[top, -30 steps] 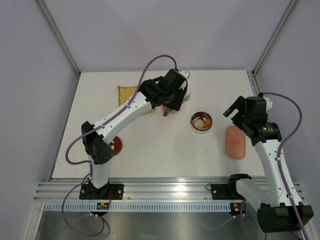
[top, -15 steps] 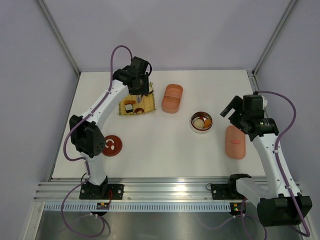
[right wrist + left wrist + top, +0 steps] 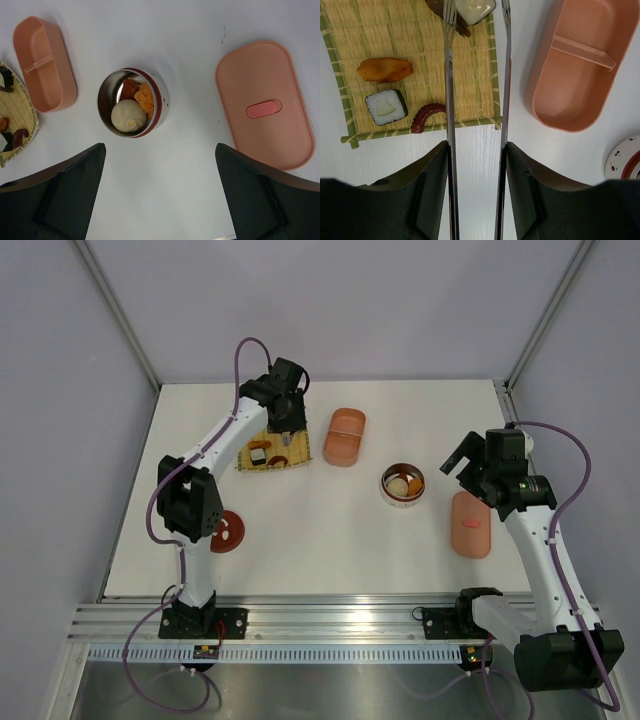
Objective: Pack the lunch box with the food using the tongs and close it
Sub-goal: Pick up the fake food from the plate.
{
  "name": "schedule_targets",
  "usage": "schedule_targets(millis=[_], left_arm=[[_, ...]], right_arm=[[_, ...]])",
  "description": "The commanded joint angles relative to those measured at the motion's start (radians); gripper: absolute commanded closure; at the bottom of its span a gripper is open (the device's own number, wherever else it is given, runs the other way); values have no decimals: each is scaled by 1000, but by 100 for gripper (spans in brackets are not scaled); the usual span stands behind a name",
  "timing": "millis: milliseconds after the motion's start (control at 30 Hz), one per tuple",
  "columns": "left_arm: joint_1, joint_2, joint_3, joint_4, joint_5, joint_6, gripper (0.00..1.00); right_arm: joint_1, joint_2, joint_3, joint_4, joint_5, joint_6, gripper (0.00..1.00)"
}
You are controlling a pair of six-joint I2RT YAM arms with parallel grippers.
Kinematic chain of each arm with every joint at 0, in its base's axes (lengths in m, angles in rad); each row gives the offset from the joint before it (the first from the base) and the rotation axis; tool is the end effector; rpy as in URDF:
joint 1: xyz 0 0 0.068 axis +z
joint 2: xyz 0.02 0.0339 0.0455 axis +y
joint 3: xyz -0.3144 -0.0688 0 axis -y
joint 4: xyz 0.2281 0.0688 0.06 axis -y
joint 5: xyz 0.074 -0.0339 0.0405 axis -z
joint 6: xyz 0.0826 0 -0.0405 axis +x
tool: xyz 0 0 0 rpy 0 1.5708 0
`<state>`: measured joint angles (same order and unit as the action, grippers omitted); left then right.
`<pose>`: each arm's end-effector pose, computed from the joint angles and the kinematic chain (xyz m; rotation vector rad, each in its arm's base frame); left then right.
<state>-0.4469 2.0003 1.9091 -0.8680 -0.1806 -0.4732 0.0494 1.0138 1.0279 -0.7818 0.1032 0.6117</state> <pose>0.4327 -0.1909 0.3112 -0.1049 2.5113 -0.1483 0.1936 0.0011 0.3351 0.6992 2.2360 0.2084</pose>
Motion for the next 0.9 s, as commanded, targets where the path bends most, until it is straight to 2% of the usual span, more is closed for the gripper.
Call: schedule_targets(millis=[0,433,867], left_arm=[[5,8,53,43,-26,-18,49],[25,35,51,50,-28,-39,43],[31,89,90,67,-8,-50,45]], right_arm=[[-6,3,29,26,-13,-23,1],[-5,39,32,41,-39,-26,0],[-5,57,29,61,-37,-41,1]])
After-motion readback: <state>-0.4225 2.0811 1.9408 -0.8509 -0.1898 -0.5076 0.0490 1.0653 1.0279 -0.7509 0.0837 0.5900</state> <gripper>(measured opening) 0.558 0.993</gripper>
